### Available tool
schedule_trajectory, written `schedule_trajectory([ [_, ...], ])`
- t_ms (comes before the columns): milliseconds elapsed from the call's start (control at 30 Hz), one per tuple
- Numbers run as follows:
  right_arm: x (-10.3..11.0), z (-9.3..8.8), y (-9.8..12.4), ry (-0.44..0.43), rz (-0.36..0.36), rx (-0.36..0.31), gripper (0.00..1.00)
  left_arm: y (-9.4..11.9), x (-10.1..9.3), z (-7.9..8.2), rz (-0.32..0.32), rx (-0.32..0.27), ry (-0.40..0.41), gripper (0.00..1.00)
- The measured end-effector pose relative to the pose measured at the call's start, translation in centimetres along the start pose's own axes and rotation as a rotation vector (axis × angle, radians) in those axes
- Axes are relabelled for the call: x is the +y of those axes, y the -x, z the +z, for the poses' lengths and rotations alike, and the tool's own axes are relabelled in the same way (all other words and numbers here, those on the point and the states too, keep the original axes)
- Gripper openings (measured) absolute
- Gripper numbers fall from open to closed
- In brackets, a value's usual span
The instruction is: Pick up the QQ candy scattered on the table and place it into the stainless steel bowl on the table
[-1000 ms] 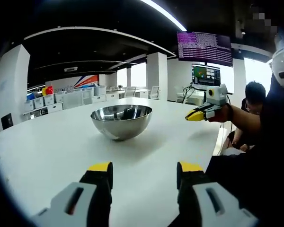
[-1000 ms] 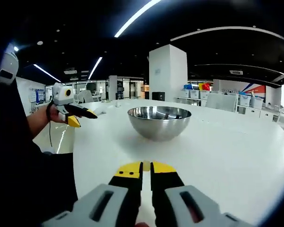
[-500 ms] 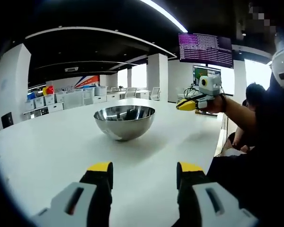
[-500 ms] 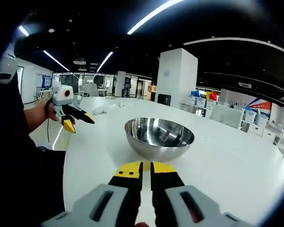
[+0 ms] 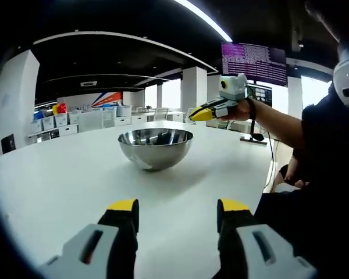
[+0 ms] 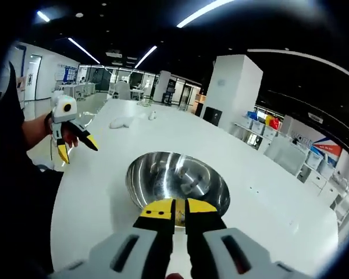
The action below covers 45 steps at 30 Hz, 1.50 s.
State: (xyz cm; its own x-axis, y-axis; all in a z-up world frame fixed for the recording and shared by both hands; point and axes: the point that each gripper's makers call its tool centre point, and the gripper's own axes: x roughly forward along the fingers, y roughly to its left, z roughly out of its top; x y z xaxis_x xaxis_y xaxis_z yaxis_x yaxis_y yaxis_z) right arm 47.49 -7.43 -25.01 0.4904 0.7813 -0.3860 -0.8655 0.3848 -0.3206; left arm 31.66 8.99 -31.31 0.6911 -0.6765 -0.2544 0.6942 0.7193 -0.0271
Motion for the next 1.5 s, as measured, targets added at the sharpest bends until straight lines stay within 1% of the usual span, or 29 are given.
schedule_trajectory([
  [67,-0.1,0.2,-1.0,0.05,0.029,0.041,0.08,0.0,0.1,0.0,-0.001,-0.001,0.001,0.54],
  [167,-0.7,0.5,-2.6,0.103,0.053,0.09,0.08,0.2,0.3,-0.1,-0.001,-0.003,0.003,0.54],
  [367,-1.5,0.4,-4.7,0.149,0.071,0.155,0.08,0.6,1.3,-0.3,0.008,-0.009,0.013,0.54],
  [467,-1.6,0.2,-5.2,0.174,0.067,0.179,0.08,1.0,1.7,-0.4,0.015,-0.013,0.019,0.54],
  [600,-1.5,0.2,-5.4,0.194,0.073,0.192,0.09,1.2,2.2,-0.7,0.022,-0.012,0.025,0.54],
  [733,-1.6,0.1,-5.3,0.2,0.069,0.203,0.09,1.2,2.1,-0.6,0.02,-0.015,0.026,0.54],
  [833,-1.5,0.3,-5.1,0.193,0.066,0.198,0.22,1.5,2.8,-0.7,0.016,-0.018,0.025,0.54],
  [867,-1.4,0.4,-5.1,0.193,0.067,0.197,0.23,1.6,3.0,-0.6,0.016,-0.02,0.025,0.54],
  [1200,-0.8,0.6,-4.2,0.202,0.066,0.182,0.23,1.5,2.6,-0.6,0.016,-0.02,0.02,0.54],
  [1267,-0.7,0.8,-3.8,0.201,0.06,0.171,0.23,1.5,2.3,-0.3,0.017,-0.022,0.018,0.54],
  [1300,-0.6,1.0,-3.4,0.196,0.054,0.157,0.23,1.5,2.3,-0.2,0.018,-0.023,0.016,0.54],
  [1400,-0.2,2.0,-1.9,0.162,0.029,0.087,0.23,1.5,2.3,0.1,0.02,-0.027,0.012,0.54],
  [1500,0.5,2.4,0.0,0.106,-0.002,0.007,0.23,1.4,2.0,0.2,0.02,-0.029,0.008,0.54],
])
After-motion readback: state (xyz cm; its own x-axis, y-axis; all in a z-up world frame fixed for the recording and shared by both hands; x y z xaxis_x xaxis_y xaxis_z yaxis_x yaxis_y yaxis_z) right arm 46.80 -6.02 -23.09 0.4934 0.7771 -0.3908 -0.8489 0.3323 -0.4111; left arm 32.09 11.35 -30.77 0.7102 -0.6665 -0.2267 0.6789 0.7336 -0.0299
